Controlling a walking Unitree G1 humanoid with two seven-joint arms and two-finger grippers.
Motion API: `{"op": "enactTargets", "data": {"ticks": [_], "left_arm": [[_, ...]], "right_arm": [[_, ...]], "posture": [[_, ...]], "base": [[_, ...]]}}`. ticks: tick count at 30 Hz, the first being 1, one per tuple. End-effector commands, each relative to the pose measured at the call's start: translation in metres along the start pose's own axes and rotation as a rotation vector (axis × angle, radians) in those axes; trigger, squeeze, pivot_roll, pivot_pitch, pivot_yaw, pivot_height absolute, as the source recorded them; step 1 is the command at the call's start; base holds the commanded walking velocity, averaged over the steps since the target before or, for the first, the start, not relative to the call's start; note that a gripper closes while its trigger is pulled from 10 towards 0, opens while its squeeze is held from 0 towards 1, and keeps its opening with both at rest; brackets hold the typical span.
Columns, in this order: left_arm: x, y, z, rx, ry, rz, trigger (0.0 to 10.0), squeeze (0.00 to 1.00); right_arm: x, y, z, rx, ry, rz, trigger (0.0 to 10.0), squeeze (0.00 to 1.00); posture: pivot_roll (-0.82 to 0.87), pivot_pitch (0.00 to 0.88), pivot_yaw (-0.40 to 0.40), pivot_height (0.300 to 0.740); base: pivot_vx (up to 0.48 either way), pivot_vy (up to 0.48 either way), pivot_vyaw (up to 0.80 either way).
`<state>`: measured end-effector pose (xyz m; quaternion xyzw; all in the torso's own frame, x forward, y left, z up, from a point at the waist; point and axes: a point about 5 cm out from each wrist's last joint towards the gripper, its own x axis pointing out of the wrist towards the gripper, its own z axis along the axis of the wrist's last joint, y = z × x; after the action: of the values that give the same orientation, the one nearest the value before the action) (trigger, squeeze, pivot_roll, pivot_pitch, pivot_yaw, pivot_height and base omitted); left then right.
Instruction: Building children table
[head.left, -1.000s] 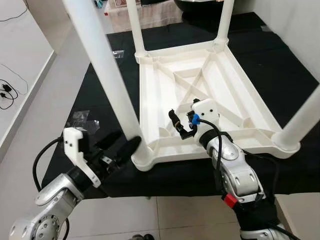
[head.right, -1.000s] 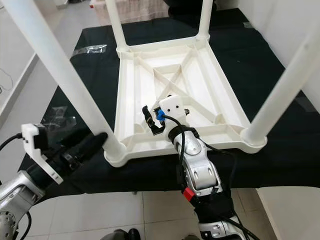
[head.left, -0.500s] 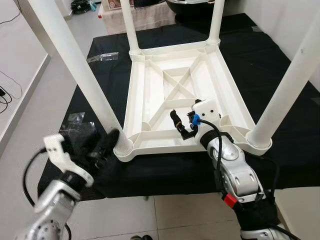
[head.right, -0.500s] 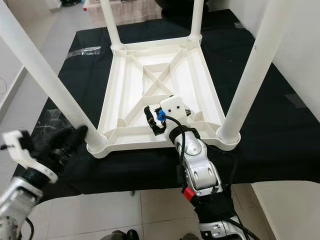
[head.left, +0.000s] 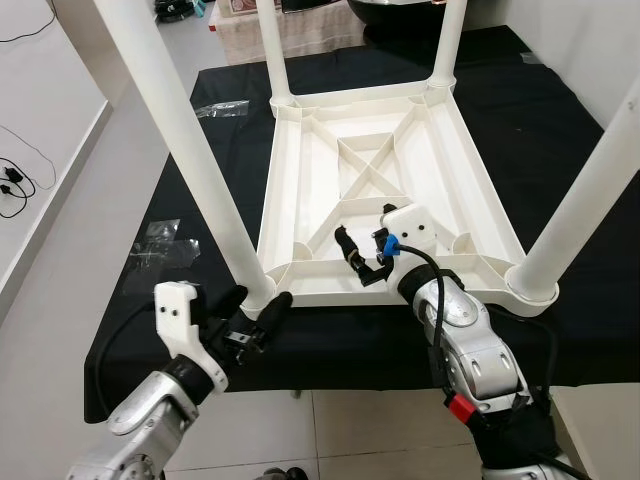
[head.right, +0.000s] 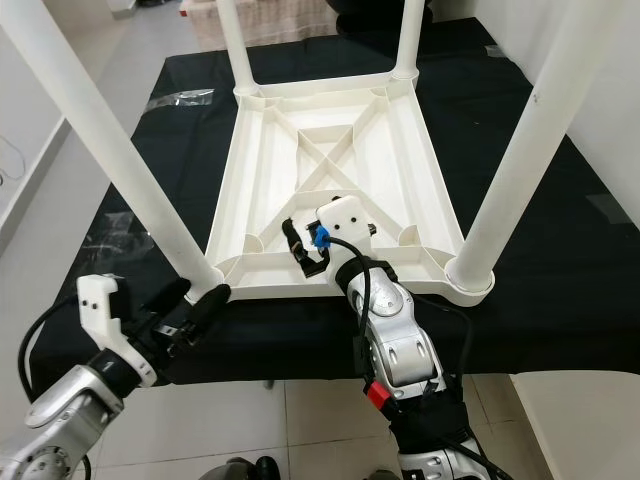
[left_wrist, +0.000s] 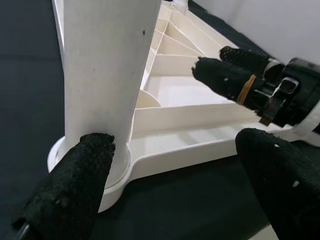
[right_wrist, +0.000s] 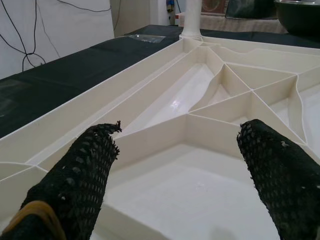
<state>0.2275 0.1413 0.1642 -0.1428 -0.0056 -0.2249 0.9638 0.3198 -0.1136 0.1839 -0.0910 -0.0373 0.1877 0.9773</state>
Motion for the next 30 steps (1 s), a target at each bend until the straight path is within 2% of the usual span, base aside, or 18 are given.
{"op": "enactTargets", "data": {"ticks": [1,3,7,13,17,19,21,22,23,24,28,30], "left_arm": [[0.008,0.003,0.009,0.094,-0.052,0.055,10.0,0.0],[0.015,0.006,0.014,0.138,-0.081,0.11,10.0,0.0],[0.019,0.006,0.016,0.143,-0.095,0.121,10.0,0.0],[0.028,0.008,0.019,0.204,-0.134,0.192,10.0,0.0],[0.028,0.009,0.019,0.211,-0.139,0.203,10.0,0.0],[0.033,0.013,0.022,0.214,-0.155,0.228,10.0,0.0],[0.044,0.019,0.027,0.212,-0.185,0.25,10.0,0.0],[0.044,0.019,0.027,0.212,-0.185,0.25,10.0,0.0],[0.054,0.022,0.031,0.212,-0.208,0.249,10.0,0.0],[0.054,0.022,0.031,0.212,-0.208,0.249,10.0,0.0],[0.066,0.026,0.039,0.178,-0.241,0.236,10.0,0.0],[0.07,0.025,0.04,0.174,-0.245,0.211,10.0,0.0]], "right_arm": [[-0.004,0.002,-0.004,0.015,0.005,0.014,10.0,0.0],[-0.005,0.001,-0.004,0.014,0.006,0.013,10.0,0.0],[-0.005,0.001,-0.004,0.016,0.007,0.014,10.0,0.0],[-0.01,0.002,-0.009,0.016,0.021,0.022,10.0,0.0],[-0.011,0.002,-0.009,0.015,0.023,0.022,10.0,0.0],[-0.011,0.001,-0.009,0.014,0.024,0.021,10.0,0.0],[-0.013,0.0,-0.009,0.011,0.025,0.019,10.0,0.0],[-0.013,0.0,-0.009,0.011,0.025,0.019,10.0,0.0],[-0.015,-0.001,-0.009,0.008,0.028,0.018,10.0,0.0],[-0.015,-0.001,-0.009,0.008,0.028,0.018,10.0,0.0],[-0.032,-0.012,-0.012,0.025,0.034,0.031,10.0,0.0],[-0.047,-0.021,-0.013,0.055,0.024,0.027,10.0,0.0]], "posture": [[-0.04,0.182,0.093,0.74],[-0.04,0.179,0.094,0.74],[-0.04,0.177,0.094,0.74],[-0.05,0.172,0.097,0.74],[-0.05,0.172,0.097,0.74],[-0.05,0.176,0.093,0.74],[-0.06,0.178,0.092,0.74],[-0.06,0.178,0.092,0.74],[-0.06,0.178,0.092,0.74],[-0.06,0.178,0.092,0.74],[-0.09,0.189,0.088,0.74],[-0.1,0.194,0.091,0.74]], "base": [[0.0,0.0,0.0],[0.0,0.0,0.0],[0.0,0.0,0.0],[0.0,0.0,0.0],[0.0,0.0,0.0],[0.0,0.0,0.0],[0.0,0.0,0.0],[0.0,0.0,0.0],[0.0,0.0,0.0],[0.0,0.0,0.0],[0.0,0.0,0.0],[0.0,0.0,0.0]]}}
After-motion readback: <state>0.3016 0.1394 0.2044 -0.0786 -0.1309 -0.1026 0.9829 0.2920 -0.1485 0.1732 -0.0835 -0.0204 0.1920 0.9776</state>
